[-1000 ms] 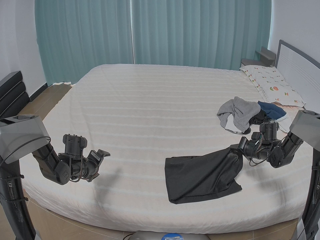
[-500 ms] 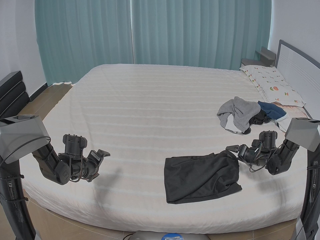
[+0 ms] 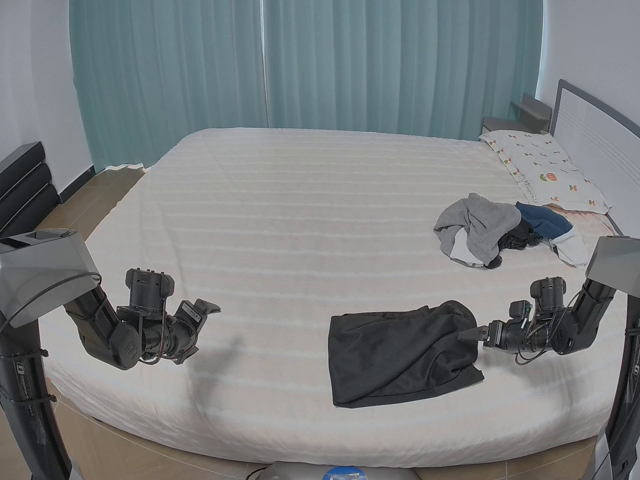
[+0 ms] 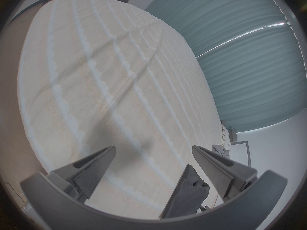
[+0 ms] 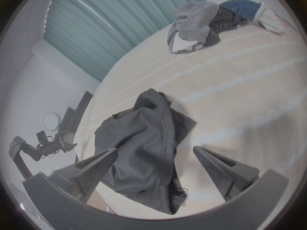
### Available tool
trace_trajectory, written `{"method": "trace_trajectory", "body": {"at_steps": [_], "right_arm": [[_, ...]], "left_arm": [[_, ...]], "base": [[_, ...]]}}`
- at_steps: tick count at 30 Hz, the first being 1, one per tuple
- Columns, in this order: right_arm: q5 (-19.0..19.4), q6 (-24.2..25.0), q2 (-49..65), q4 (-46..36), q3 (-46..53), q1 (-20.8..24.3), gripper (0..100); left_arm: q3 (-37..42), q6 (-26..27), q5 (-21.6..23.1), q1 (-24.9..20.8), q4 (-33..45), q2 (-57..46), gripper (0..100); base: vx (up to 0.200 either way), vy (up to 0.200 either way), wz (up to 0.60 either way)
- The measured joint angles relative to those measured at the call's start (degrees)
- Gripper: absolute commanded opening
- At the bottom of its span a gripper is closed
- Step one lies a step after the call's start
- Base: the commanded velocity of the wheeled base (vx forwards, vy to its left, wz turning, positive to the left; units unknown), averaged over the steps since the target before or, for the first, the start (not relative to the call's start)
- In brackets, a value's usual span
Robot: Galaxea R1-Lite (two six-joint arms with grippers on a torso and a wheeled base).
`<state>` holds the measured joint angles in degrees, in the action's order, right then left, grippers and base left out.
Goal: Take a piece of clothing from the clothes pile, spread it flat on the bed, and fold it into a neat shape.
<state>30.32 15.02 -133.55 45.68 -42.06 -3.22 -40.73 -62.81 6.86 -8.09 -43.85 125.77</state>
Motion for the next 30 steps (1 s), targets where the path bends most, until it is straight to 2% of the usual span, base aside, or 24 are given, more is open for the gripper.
{"method": "trace_trajectory", "body": {"at_steps": [7,8,20,30], "right_arm": [[0.1,-0.2,-0.9,0.2,0.9,1.2,100],[0.1,-0.2,-1.1,0.4,0.9,1.4,0],[-0.3,-1.0,1.4,0.0,3.9,1.5,0],[-0.3,-2.7,9.7,-9.9,5.2,0.7,0]], "left_arm": [[0.0,0.0,0.0,0.0,0.0,0.0,100],[0.0,0.0,0.0,0.0,0.0,0.0,100],[0.0,0.0,0.0,0.0,0.0,0.0,100],[-0.1,0.0,0.1,0.0,0.0,0.0,100]], "base": [[0.0,0.0,0.0],[0.0,0.0,0.0],[0.0,0.0,0.0],[0.0,0.0,0.0]]}}
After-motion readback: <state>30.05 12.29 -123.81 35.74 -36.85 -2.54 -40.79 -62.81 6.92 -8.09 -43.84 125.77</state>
